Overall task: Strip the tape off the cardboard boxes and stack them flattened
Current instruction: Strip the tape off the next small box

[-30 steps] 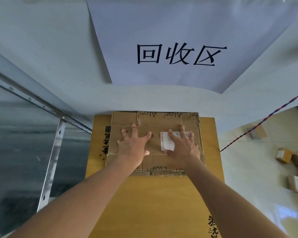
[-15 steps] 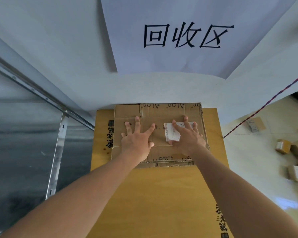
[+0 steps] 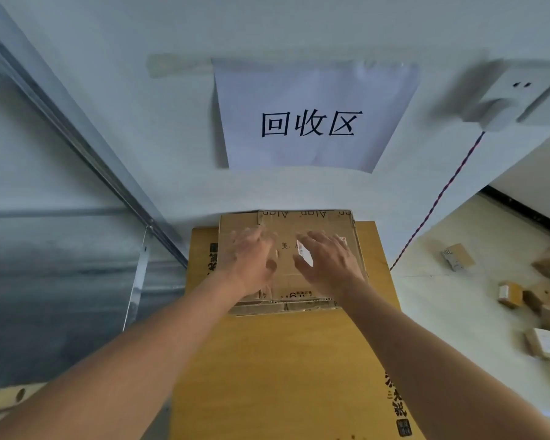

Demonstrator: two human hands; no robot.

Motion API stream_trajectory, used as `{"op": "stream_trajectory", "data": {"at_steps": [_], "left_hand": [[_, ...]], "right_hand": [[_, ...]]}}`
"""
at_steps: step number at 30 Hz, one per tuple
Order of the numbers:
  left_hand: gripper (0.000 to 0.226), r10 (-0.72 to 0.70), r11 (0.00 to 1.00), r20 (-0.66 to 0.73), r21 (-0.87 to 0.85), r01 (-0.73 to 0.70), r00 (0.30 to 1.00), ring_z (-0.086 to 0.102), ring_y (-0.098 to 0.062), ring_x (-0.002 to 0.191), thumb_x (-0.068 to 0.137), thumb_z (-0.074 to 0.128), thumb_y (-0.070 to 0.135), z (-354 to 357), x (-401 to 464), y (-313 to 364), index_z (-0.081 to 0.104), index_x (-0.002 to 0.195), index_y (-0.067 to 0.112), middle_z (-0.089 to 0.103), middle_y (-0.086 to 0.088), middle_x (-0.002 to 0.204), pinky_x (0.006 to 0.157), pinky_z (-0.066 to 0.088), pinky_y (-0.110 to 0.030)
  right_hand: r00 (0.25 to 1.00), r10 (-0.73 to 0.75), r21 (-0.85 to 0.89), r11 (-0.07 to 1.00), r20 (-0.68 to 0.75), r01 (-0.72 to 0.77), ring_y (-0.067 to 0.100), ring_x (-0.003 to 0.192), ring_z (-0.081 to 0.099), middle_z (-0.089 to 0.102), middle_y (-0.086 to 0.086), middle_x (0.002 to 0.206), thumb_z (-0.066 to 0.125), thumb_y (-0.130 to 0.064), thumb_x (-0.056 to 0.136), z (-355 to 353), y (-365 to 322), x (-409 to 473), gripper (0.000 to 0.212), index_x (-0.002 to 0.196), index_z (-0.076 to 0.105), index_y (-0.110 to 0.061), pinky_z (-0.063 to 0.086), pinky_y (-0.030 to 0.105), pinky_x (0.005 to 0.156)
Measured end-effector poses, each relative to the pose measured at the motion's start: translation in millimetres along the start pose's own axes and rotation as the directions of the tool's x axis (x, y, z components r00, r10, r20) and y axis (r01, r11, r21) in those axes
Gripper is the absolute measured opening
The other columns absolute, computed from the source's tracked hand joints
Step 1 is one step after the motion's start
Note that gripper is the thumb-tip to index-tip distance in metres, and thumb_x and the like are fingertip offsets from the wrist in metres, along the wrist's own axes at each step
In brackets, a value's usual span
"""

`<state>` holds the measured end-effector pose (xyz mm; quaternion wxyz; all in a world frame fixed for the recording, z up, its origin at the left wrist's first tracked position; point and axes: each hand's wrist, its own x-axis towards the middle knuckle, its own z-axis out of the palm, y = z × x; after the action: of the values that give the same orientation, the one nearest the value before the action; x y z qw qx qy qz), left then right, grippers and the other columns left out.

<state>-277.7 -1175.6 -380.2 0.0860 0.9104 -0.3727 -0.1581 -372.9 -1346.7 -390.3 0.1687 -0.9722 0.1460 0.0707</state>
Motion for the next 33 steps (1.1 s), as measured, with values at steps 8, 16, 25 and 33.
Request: {"op": "stream_trajectory", "data": {"at_steps": [8,16,25,33], "left_hand": [[0.07,0.001,0.999,-0.131,0.049,0.006,0.991,0.023,-0.031,0.155,0.1,0.041,0.052,-62.1,-88.5,28.4,0.024,0.162,0.027,0.02,-0.006,0.17,0.125,0.017,-0.051],[0.064,-0.129,0.976,-0.303,0.129,0.175,0.944,0.022,-0.034,0.156,0.104,0.039,0.053,-95.4,-223.3,100.1,0.022,0.162,0.032,0.015,-0.005,0.171,0.125,0.023,-0.055],[0.061,-0.211,0.945,-0.514,0.111,0.308,0.832,0.029,-0.026,0.152,0.105,0.042,0.051,-146.4,-368.5,164.7,0.028,0.161,0.031,0.026,-0.002,0.167,0.12,0.033,-0.045],[0.054,-0.243,0.918,-0.647,0.088,0.387,0.723,0.05,-0.025,0.135,0.103,0.049,0.047,-200.3,-485.7,163.8,0.044,0.152,0.027,0.047,0.0,0.152,0.106,0.045,-0.043]], "right_hand": [[0.996,-0.09,-0.026,0.996,-0.007,0.089,0.024,0.157,0.018,0.029,-0.003,0.168,0.033,-0.069,0.1,-67.5,-31.2,-72.6,0.066,0.157,0.033,-0.037,0.008,0.051,0.127],[0.954,-0.282,-0.089,0.958,-0.104,0.274,0.023,0.156,0.022,0.027,-0.003,0.169,0.033,-0.07,0.1,-138.0,-56.3,-186.9,0.067,0.159,0.032,-0.037,0.018,0.046,0.126],[0.833,-0.497,-0.162,0.868,-0.242,0.47,0.022,0.143,0.045,0.045,-0.004,0.158,0.04,-0.066,0.1,-210.2,-111.9,-307.9,0.061,0.152,0.044,-0.035,0.038,0.044,0.114],[0.7,-0.657,-0.206,0.754,-0.281,0.624,0.023,0.139,0.05,0.049,-0.003,0.156,0.043,-0.064,0.1,-238.6,-207.6,-373.4,0.06,0.151,0.048,-0.032,0.042,0.043,0.111]]}}
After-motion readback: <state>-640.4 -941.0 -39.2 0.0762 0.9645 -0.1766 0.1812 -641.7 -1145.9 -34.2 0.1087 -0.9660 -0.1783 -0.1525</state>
